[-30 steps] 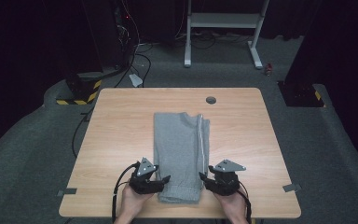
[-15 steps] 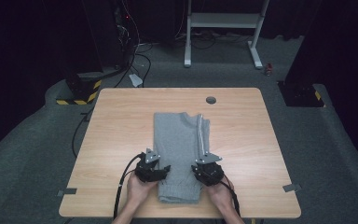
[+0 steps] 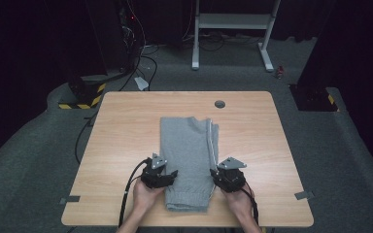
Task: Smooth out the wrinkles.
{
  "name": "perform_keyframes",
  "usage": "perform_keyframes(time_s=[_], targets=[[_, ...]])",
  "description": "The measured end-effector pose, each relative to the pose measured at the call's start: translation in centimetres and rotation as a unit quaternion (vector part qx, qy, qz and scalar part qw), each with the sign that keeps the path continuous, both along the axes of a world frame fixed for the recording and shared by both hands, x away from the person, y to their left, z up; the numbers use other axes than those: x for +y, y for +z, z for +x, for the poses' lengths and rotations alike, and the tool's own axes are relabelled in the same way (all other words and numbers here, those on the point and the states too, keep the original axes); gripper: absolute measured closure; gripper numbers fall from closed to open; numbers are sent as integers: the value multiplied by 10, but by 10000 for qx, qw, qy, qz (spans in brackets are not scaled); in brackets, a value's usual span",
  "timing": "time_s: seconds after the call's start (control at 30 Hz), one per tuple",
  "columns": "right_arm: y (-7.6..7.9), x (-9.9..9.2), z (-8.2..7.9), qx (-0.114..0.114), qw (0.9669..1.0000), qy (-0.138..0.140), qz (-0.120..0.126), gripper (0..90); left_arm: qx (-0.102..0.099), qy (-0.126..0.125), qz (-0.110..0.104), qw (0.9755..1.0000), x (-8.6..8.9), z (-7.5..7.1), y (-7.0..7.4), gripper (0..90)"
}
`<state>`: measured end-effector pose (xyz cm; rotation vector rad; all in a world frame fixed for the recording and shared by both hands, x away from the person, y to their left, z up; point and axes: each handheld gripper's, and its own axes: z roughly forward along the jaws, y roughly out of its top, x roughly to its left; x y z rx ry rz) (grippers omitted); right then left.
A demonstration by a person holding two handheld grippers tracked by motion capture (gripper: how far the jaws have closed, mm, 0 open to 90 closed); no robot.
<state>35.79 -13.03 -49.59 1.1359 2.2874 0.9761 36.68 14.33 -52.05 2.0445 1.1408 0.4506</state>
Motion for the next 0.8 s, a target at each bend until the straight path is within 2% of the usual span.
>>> perform_keyframes(time_s=[0.07,0.13,0.2,0.33,0.47,0.53,0.57,0.7,0.73,0.77,0.8], targets=[[-2,4,8,25,10000,-22,-68,692,24,16,-30,10000,0,3,0,379],[-8,5,17,242,9997,-36,-68,761,38,30,-50,10000,1,5,0,394],[-11,5,18,261,9995,-33,-148,802,43,4,-25,10000,1,4,-1,397],[-11,1,8,212,9995,82,-237,846,-16,-76,86,9999,1,-7,-1,409],[-12,-5,-9,186,9991,252,-282,851,-71,-125,17,9999,1,-31,-3,422],[-12,-7,-19,198,9987,354,-299,850,-56,-182,51,9998,1,-42,-2,423],[-12,-8,-21,196,9986,379,-299,847,15,-194,38,9998,0,-46,-1,423],[-9,-9,-26,215,9981,554,-185,770,115,-218,-57,9997,2,-42,2,405],[-8,-9,-24,208,9981,562,-136,766,20,-175,18,9998,3,-34,6,400],[-8,-9,-24,208,9981,562,-136,766,20,-175,18,9998,3,-34,6,394],[-4,-10,-18,202,9985,509,24,755,-3,-166,1,9999,4,-31,8,394]])
